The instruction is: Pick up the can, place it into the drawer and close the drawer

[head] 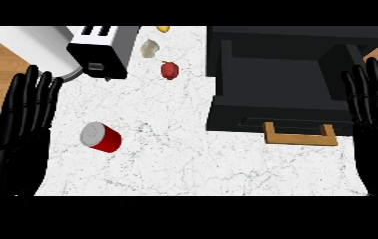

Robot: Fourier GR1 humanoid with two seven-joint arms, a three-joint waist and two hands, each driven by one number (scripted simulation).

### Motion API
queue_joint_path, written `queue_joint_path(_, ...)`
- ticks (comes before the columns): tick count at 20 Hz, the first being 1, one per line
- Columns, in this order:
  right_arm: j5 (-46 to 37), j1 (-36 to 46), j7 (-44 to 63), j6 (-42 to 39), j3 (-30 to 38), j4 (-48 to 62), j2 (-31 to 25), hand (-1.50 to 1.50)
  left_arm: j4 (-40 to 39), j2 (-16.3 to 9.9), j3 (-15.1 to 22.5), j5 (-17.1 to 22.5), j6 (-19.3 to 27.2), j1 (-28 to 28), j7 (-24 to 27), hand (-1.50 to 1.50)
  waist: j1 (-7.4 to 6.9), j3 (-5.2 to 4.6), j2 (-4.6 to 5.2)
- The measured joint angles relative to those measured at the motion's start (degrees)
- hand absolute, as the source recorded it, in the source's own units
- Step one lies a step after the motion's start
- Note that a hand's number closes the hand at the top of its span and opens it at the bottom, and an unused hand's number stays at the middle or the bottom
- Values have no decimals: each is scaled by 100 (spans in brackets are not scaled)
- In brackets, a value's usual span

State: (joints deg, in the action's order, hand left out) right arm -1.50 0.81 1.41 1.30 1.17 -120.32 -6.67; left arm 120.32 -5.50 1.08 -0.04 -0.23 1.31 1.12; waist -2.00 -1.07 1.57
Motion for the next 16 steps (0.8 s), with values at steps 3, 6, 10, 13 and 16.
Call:
queue_joint_path(3, -27, 102, 38, -17, -19, 35, 3, -150, -13, 146, 142, -199, 117, 95, 84, -150, 99, 57, -83)
queue_joint_path(6, -117, 124, 96, 55, -138, -122, 107, -150, 140, 266, 298, -435, 273, 44, 31, -150, 154, 83, -125)
queue_joint_path(10, -35, -200, 721, 125, -25, 72, 121, -150, 13, 361, 337, -751, 577, 429, -904, -150, 182, 105, -139)
queue_joint_path(13, 77, -327, 1083, 107, 85, 11, 70, -150, 214, 427, 489, -1020, 747, 533, -1562, -150, 194, 109, -153)
queue_joint_path(16, 99, -600, 1125, 37, 97, -76, 78, -150, 540, 465, 647, -1272, 843, 552, -2158, -150, 202, 110, -159)
